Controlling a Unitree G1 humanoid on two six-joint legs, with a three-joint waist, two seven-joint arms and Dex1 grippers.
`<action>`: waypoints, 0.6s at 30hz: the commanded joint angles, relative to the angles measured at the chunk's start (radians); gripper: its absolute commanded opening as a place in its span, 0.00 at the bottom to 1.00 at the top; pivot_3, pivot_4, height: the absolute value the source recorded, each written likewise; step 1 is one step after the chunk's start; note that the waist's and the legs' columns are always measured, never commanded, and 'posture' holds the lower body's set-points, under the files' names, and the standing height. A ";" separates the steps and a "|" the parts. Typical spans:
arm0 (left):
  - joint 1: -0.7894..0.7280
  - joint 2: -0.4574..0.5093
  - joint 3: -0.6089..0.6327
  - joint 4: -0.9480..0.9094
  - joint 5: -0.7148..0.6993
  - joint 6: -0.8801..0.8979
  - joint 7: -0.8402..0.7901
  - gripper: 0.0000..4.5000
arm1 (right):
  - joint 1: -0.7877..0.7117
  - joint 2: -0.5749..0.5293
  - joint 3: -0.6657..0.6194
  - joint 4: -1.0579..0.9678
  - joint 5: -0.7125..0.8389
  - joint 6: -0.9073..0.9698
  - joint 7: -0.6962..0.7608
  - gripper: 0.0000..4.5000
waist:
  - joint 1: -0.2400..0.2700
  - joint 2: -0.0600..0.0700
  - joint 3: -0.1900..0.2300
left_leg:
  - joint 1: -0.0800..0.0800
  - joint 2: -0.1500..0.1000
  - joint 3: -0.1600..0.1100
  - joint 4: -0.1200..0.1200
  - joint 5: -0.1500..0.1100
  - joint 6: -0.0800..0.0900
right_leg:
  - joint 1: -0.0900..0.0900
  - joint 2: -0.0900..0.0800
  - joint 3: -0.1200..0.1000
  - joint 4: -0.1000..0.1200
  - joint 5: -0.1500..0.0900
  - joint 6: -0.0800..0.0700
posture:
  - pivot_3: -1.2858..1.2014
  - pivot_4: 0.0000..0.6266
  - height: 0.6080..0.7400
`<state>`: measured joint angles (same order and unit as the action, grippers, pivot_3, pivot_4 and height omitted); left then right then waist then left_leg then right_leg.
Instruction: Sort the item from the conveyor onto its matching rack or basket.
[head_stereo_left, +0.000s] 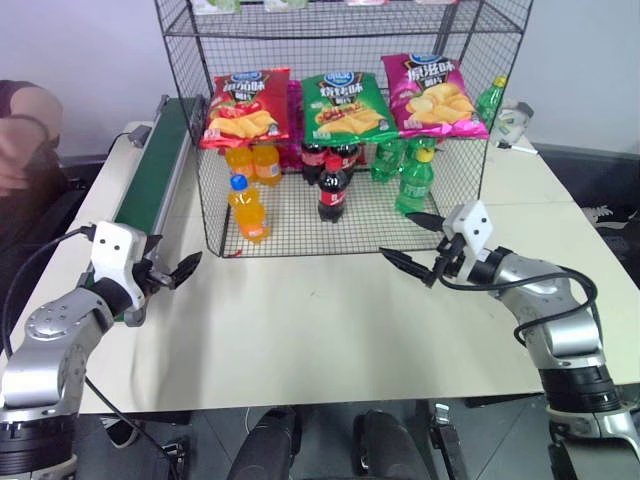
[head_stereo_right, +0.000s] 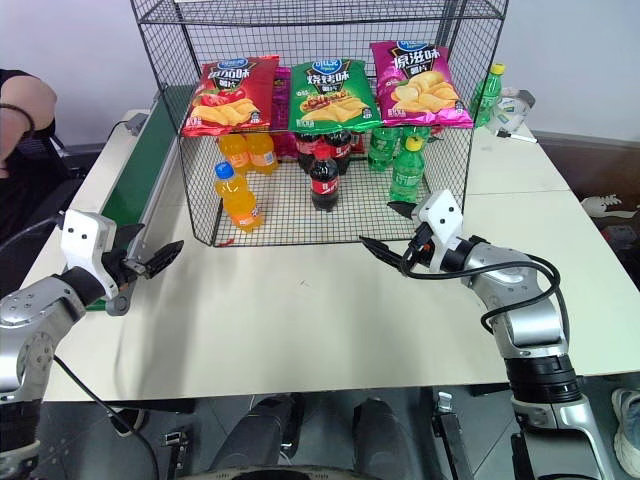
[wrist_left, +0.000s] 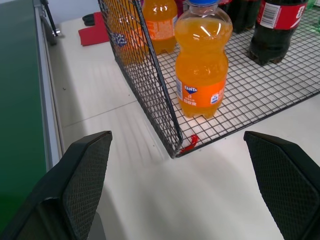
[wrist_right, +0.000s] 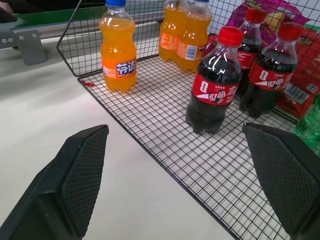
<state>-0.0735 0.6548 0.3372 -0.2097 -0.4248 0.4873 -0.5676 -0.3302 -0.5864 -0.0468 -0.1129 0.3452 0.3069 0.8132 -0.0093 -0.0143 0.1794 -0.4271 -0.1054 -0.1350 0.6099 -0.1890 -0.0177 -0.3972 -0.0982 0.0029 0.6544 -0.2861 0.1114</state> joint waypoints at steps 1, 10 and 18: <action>0.002 0.012 0.038 -0.037 -0.007 -0.017 -0.001 0.98 | -0.021 0.010 -0.004 -0.018 0.005 -0.020 0.000 1.00 | 0.000 0.000 0.000 | 0.000 0.000 0.000 0.000 0.000 0.000 | 0.000 0.000 0.000 0.000 0.000 0.000 | 0.52 0.24 1.00; 0.007 0.015 0.044 -0.043 -0.009 -0.012 -0.002 0.98 | -0.018 0.023 0.001 -0.021 0.003 -0.019 -0.004 1.00 | 0.000 0.000 0.000 | 0.000 0.000 0.000 0.000 0.000 0.000 | 0.000 0.000 0.000 0.000 0.000 0.000 | 0.52 0.24 1.00; 0.005 0.014 0.049 -0.042 -0.010 -0.012 -0.002 0.98 | -0.030 0.030 0.003 -0.010 -0.003 -0.025 -0.004 1.00 | 0.000 0.000 0.000 | 0.000 0.000 0.000 0.000 0.000 0.000 | 0.000 0.000 0.000 0.000 0.000 0.000 | 0.52 0.24 1.00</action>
<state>-0.0698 0.6554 0.3489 -0.2138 -0.4254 0.4878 -0.5682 -0.3332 -0.5645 -0.0370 -0.1118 0.3372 0.3063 0.8099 -0.0095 -0.0143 0.1794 -0.4271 -0.1054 -0.1350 0.6097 -0.1890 -0.0177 -0.3973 -0.0982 0.0028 0.6543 -0.2861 0.1114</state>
